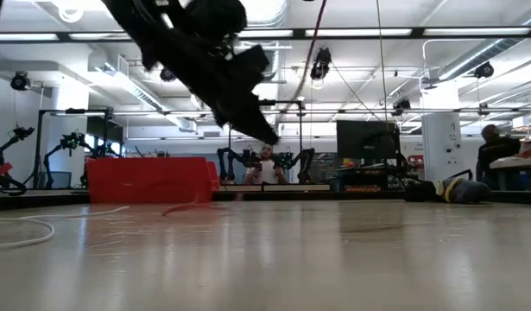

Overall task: Coil cords
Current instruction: Coil the red wire onto the black spool

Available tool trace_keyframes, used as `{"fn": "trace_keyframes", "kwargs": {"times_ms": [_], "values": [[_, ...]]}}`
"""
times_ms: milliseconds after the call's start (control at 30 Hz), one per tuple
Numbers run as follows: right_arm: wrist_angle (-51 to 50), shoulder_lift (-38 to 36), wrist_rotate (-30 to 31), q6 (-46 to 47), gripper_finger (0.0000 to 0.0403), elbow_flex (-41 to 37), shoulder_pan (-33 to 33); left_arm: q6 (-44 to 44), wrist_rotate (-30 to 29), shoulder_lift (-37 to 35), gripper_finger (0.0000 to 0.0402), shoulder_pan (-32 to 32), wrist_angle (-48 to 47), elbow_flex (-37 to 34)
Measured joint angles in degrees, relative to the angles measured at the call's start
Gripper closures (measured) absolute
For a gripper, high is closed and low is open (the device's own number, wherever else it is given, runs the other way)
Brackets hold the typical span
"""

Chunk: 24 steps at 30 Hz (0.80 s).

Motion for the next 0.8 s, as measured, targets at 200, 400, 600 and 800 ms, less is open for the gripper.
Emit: {"fn": "trace_keyframes", "kwargs": {"times_ms": [200, 400, 600, 800], "values": [[-0.6, 0.0, -2.9, 0.3, 0.0403, 0.0, 0.0, 0.6, -9.1, -12.2, 0.0394, 2.0, -11.0, -0.1], [-3.4, 0.4, -2.4, 4.1, 0.0403, -1.9, -1.0, -1.2, -5.7, -24.4, 0.0398, 2.2, -11.2, -0.1], [-2.9, 1.1, -2.0, 8.2, 0.0403, -5.7, -4.5, -6.6, 9.4, -29.7, 0.0398, 1.7, -3.4, -0.1], [1.0, 3.0, -0.9, 9.3, 0.0403, -7.4, -8.9, -6.8, 19.0, -26.7, 0.0398, -0.5, 8.1, -0.2]]}}
